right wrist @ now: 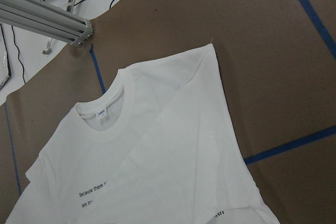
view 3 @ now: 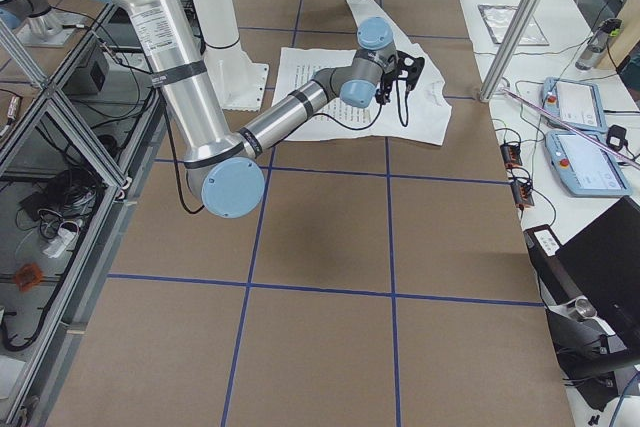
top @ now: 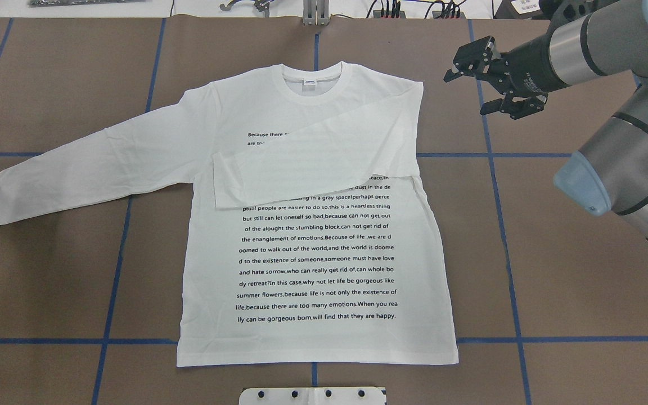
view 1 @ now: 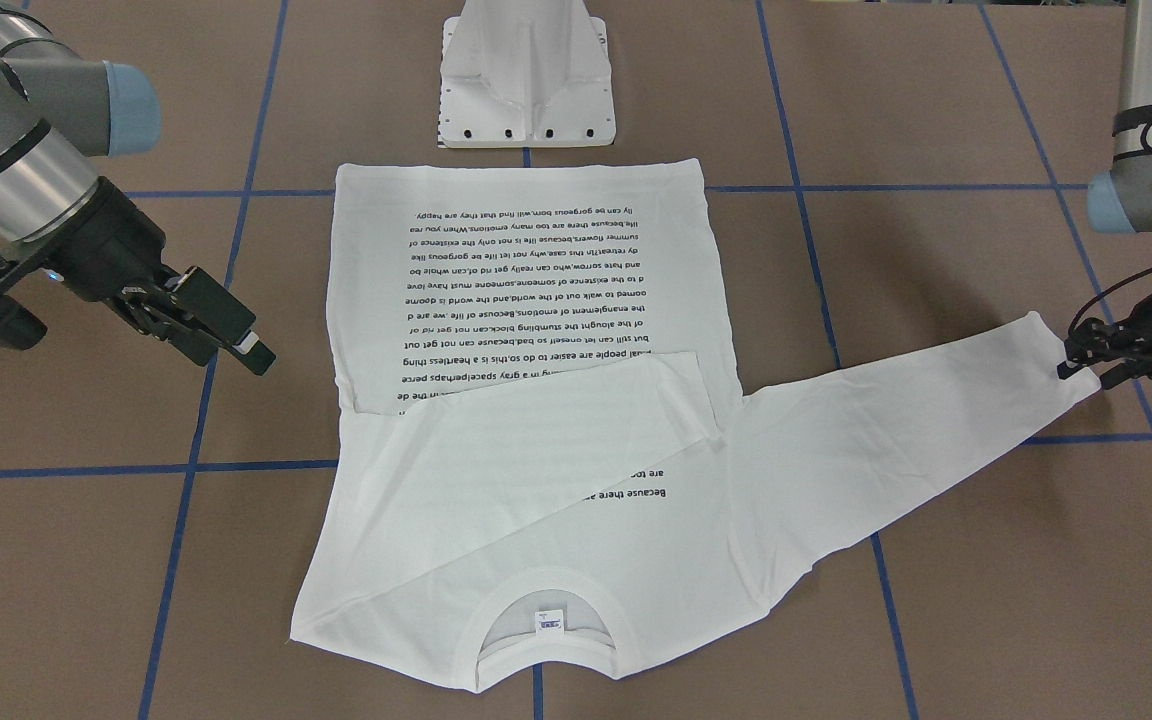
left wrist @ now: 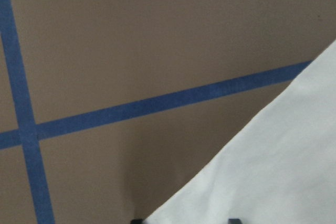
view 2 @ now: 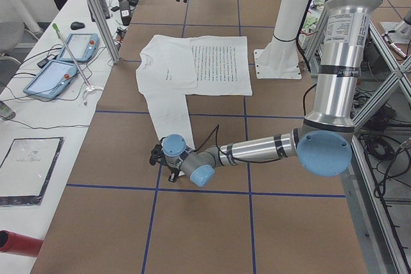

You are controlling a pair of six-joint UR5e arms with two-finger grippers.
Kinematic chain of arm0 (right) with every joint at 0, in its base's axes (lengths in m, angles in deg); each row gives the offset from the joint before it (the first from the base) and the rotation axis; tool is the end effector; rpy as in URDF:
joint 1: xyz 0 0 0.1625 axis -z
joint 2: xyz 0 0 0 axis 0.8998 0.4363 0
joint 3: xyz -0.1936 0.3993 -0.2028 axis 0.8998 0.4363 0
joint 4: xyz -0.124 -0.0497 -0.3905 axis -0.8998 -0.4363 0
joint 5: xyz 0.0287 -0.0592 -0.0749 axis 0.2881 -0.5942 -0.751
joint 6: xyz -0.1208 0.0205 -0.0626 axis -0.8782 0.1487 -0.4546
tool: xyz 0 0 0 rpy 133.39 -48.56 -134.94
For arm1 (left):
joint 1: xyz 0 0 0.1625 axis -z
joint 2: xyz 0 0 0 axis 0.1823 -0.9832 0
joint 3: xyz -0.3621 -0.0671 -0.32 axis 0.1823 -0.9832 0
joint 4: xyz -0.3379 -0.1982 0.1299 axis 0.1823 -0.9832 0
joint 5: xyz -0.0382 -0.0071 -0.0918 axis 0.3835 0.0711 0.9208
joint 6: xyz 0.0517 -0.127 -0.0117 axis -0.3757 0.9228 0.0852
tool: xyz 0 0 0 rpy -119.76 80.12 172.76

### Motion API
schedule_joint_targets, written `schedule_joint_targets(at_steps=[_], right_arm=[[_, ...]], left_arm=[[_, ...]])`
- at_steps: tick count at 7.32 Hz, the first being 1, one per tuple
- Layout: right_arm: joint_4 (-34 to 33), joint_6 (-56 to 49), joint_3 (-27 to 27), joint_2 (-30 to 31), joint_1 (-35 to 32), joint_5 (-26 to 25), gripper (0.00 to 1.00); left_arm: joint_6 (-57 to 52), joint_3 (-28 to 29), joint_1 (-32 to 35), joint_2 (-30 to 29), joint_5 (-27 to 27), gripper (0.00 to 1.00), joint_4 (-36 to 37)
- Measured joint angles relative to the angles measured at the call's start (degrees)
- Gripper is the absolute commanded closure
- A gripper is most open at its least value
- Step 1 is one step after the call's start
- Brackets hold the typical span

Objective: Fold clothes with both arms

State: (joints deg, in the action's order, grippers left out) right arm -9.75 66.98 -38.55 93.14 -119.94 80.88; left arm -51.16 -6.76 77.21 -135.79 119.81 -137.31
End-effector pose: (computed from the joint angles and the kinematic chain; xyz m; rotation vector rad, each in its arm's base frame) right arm -0.3168 -0.5650 0.3507 0.0430 -1.2585 0.5208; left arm 0.1808 -0.5222 0.8009 0.2039 0.8797 0.1846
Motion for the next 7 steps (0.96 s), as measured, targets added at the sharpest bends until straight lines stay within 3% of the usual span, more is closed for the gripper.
schedule_joint_targets(at_steps=[4,7], right_arm=[[-0.04,0.00,-0.31,0.08,0.07,0.15,0.03],[-0.10,-2.09,-0.22,0.94,-0.12,0.98,0.01]], left_arm=[[0.24,-4.14,0.00,-0.87,0.19,1.00,3.67],[8.78,-19.23,-0.83,-3.21,5.03,1.00,14.40]])
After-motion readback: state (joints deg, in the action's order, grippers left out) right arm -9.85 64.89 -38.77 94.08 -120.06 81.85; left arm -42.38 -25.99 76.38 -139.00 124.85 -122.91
